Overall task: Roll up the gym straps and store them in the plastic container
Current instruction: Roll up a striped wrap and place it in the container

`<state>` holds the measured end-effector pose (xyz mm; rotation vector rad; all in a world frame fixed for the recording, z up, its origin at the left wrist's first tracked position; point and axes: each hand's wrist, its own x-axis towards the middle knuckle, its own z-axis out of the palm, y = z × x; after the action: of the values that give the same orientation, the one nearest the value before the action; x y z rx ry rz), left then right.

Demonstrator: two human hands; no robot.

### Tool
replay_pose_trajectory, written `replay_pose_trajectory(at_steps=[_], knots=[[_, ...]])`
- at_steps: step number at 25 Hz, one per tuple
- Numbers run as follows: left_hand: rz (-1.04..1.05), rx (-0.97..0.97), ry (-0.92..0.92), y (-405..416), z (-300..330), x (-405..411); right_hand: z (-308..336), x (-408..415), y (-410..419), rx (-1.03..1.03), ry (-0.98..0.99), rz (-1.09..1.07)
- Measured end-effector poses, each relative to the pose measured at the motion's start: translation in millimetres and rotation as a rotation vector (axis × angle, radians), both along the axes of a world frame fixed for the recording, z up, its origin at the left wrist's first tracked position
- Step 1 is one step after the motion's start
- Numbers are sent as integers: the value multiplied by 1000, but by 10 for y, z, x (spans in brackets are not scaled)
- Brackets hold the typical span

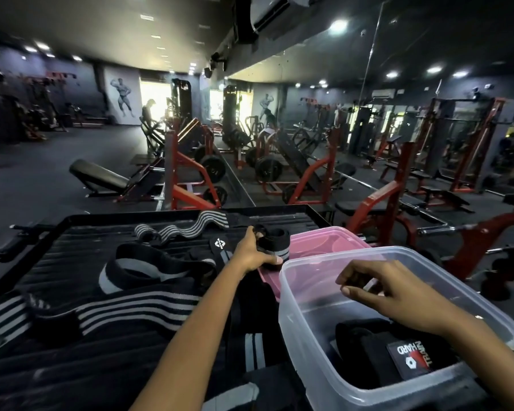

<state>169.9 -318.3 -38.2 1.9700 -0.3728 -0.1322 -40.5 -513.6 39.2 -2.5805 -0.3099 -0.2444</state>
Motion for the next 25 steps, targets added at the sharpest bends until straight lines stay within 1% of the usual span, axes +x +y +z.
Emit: replay_pose_trajectory(at_steps=[5, 9, 11, 13, 15, 18, 20, 22, 23, 25], knots=[[-15, 65, 3, 46, 4, 21, 23, 22, -5, -8, 14, -8], [-67, 62, -2, 285, 137, -136, 201, -12, 137, 38, -65, -26], [-98, 111, -45, 496, 267, -291, 344, -23, 343, 31, -145, -16], [-112, 171, -153, 769, 401, -485, 506, -49, 636, 0, -193, 21], [-133, 186, -261, 1116, 506, -691, 623, -68, 1003, -70, -160, 84], [-181, 273, -311, 1687, 520, -946, 606, 49, 1609, -219, -106, 154], [-223, 391, -358, 1979, 453, -1062, 442, 240, 1928, -268, -72, 156], [-242, 535, -411, 2208, 349, -1152, 167, 458, 2151, -284, 17, 156], [-225, 569, -434, 2287, 299, -1181, 14, 553, 2209, -290, 67, 154], [-172, 518, -457, 2408, 227, -1218, -238, 667, 2257, -262, 124, 152]])
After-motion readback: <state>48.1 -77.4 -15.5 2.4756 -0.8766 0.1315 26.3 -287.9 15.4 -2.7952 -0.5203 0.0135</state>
